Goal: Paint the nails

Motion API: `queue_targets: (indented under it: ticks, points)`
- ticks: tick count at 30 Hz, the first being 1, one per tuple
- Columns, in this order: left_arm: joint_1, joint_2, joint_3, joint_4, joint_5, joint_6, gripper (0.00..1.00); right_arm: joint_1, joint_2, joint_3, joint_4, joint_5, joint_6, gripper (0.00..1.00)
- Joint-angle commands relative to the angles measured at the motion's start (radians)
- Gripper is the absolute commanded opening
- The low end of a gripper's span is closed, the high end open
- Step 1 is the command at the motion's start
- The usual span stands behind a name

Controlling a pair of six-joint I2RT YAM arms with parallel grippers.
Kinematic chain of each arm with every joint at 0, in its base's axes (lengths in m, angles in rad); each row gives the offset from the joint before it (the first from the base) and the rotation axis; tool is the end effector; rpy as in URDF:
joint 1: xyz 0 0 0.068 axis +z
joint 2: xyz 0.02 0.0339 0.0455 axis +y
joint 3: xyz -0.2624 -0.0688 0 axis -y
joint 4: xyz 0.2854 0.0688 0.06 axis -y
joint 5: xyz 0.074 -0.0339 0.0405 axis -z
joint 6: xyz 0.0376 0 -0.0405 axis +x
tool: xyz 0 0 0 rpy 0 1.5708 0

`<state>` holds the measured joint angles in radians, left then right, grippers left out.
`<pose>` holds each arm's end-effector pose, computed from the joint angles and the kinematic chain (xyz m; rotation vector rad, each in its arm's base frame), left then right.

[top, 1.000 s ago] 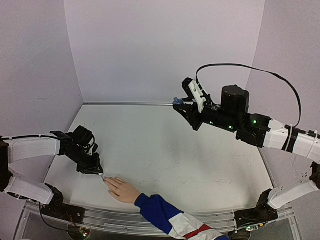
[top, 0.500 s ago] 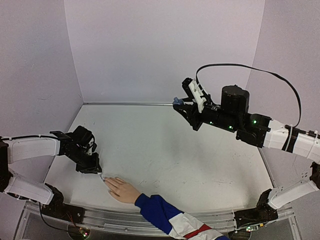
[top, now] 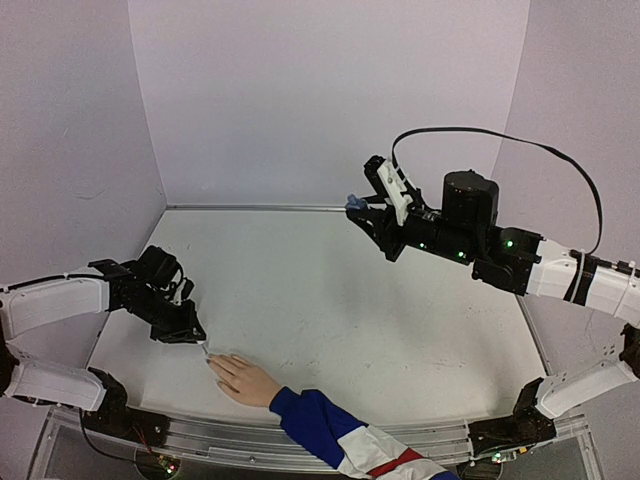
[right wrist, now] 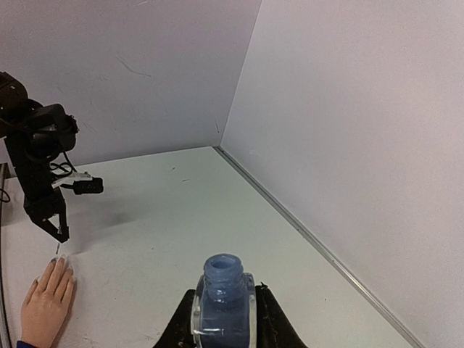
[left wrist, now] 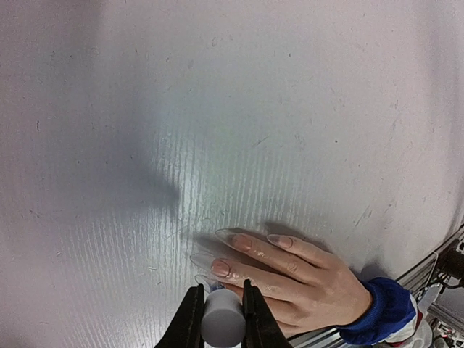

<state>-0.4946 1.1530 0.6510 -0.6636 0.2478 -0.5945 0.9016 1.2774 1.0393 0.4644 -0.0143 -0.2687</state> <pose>0.2035 -0.1202 0.1671 -0.0697 2.8601 -0.6090 0.2132 0.2704 0.3807 -0.7641 1.1311 0.5429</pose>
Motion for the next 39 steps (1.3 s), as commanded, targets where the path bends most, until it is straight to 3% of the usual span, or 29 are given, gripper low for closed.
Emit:
queue_targets:
  ticks: [1, 39]
  points:
    - [0.005, 0.014, 0.039, -0.01, 0.028, 0.026, 0.0, -0.006, -0.016, 0.008, 0.075, -0.006, -0.001, 0.0]
    - [0.005, 0.11, 0.03, 0.037, 0.038, 0.041, 0.0, -0.006, -0.013, 0.007, 0.074, -0.001, -0.003, 0.0]
